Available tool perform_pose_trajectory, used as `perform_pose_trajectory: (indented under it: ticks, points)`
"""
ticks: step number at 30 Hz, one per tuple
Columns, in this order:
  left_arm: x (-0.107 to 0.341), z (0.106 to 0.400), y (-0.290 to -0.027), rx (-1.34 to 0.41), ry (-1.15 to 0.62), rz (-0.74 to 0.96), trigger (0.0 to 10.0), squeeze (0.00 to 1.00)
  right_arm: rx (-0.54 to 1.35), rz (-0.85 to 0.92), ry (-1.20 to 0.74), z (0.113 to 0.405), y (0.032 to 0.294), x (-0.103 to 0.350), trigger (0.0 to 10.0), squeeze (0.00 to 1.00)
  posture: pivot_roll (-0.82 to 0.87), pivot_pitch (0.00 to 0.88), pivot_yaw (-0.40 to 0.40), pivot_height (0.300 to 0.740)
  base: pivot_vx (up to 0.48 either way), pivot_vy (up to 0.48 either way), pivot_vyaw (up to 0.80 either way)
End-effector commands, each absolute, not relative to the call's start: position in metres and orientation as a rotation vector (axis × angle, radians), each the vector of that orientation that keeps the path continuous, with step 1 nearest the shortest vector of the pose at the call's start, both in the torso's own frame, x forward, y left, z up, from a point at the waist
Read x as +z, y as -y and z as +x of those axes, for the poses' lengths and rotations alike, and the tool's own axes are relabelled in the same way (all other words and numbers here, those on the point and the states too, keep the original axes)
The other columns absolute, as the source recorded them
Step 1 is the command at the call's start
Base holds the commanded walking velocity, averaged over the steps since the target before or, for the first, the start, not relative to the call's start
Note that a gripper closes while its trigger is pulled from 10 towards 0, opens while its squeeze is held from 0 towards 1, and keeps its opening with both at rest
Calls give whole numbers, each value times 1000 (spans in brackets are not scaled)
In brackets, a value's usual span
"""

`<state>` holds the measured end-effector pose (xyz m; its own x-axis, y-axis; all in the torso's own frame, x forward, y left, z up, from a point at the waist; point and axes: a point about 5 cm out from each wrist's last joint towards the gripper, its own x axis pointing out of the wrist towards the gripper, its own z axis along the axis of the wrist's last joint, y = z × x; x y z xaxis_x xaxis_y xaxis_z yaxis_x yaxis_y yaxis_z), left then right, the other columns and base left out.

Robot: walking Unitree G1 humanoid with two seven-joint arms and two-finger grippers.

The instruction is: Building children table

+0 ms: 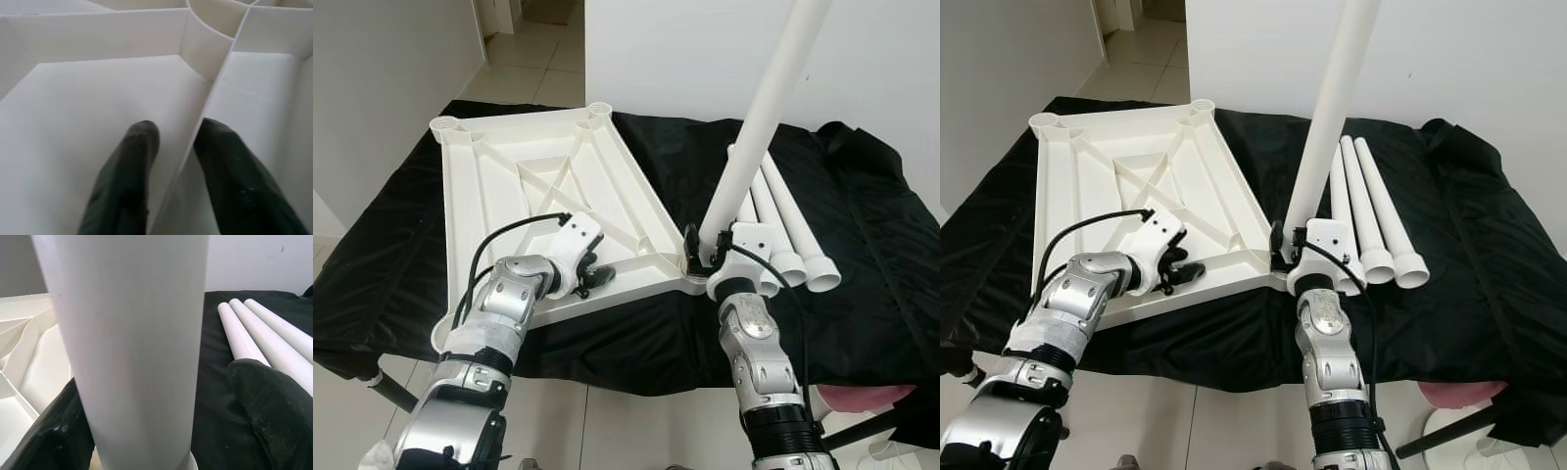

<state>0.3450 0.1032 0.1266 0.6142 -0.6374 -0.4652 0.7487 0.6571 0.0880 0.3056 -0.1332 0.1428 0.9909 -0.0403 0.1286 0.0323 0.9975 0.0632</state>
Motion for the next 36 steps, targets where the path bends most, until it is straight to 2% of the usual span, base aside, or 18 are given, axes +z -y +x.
perform_pose_trajectory:
  ticks: [1, 23, 34, 35, 36]
  points:
    - [135, 361, -123, -399, -340, 358, 0, 0, -70, 71, 137, 307, 139, 145, 10000, 0, -20, 0, -35, 740, 0, 0, 0]
    - [143, 369, -126, -350, -305, 352, 0, 0, -104, 98, 163, 308, 146, 150, 10000, 0, -35, 0, -19, 740, 0, 0, 0]
    - [147, 372, -120, -339, -286, 342, 0, 0, -40, 110, 158, 306, 138, 149, 10000, 0, -44, 0, -19, 740, 0, 0, 0]
    - [147, 373, -120, -336, -282, 338, 2902, 0, -40, 108, 155, 306, 138, 148, 10000, 0, -45, 0, -21, 740, 0, 0, 0]
    - [150, 374, -118, -338, -266, 338, 2902, 0, -40, 104, 154, 306, 139, 148, 10000, 0, -46, 0, -22, 740, 0, 0, 0]
